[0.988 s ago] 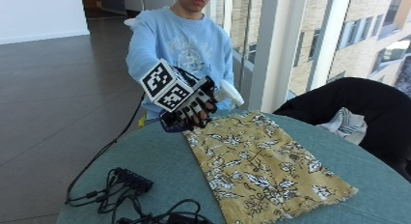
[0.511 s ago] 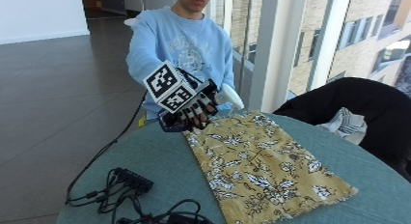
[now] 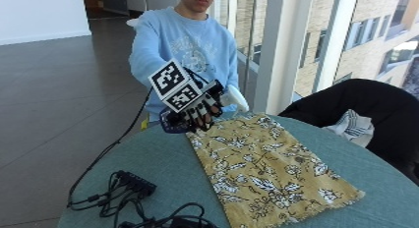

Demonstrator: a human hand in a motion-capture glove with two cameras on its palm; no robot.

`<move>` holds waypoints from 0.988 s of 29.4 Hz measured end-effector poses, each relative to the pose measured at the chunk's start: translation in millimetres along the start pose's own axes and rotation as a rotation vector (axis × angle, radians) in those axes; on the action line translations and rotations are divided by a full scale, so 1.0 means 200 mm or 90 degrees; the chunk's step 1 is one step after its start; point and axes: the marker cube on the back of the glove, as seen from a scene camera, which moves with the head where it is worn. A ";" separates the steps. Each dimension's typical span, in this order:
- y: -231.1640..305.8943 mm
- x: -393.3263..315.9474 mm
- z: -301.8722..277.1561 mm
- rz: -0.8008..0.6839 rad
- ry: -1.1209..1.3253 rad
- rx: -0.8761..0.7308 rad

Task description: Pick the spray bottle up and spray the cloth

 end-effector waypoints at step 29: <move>0.01 -0.15 0.05 -0.072 -0.016 0.060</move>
